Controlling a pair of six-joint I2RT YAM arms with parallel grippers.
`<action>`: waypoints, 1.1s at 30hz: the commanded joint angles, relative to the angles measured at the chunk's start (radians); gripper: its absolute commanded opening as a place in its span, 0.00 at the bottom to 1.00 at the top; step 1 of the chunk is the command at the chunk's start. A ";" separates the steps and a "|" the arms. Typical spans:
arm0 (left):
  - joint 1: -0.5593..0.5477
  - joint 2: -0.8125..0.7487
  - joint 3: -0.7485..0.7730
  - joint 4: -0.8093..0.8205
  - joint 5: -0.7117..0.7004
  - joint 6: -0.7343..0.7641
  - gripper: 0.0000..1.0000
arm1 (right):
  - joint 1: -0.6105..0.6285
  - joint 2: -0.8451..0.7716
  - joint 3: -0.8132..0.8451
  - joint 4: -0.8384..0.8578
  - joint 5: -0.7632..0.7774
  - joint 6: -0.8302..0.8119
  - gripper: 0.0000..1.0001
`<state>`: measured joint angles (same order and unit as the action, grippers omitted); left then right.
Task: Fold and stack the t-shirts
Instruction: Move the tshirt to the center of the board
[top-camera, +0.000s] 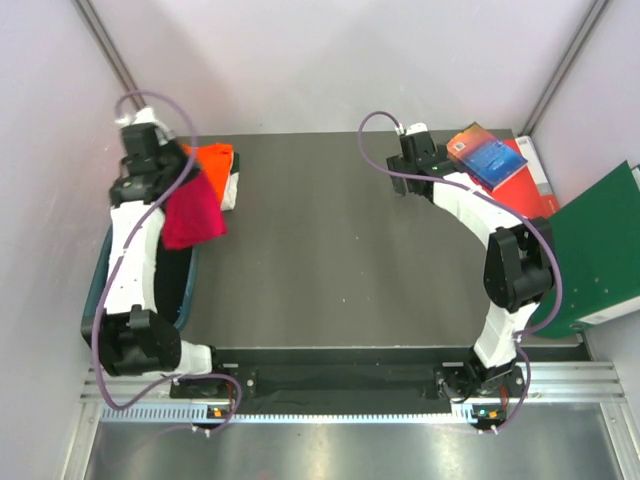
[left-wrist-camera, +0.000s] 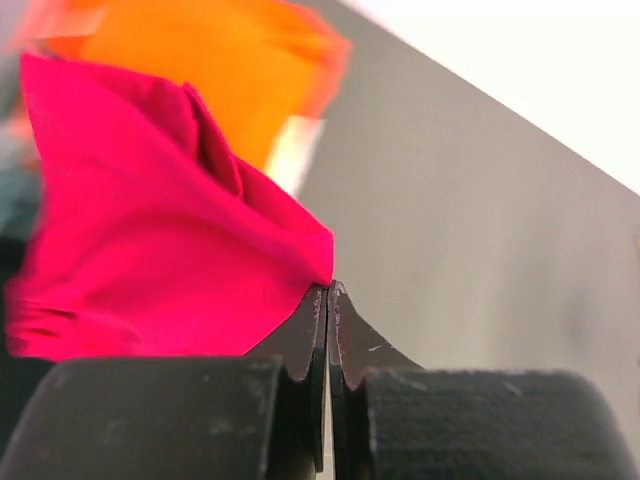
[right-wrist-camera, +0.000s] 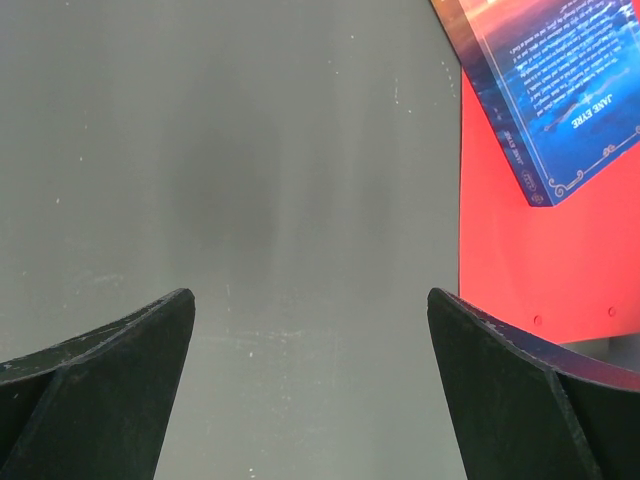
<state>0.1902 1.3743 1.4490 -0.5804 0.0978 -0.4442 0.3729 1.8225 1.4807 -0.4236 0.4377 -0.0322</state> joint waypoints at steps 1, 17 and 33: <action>-0.248 0.084 0.091 0.169 0.210 -0.025 0.00 | 0.011 0.003 0.013 0.014 0.002 0.026 1.00; -0.557 0.459 0.153 -0.252 0.297 0.301 0.00 | -0.094 -0.077 -0.059 0.009 0.044 0.135 1.00; -0.557 0.529 -0.049 -0.366 0.092 0.317 0.00 | -0.144 0.070 0.015 -0.029 -0.672 0.183 0.98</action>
<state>-0.3676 1.8767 1.3682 -0.9173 0.2371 -0.1310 0.1974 1.8240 1.4502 -0.4404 0.0235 0.1249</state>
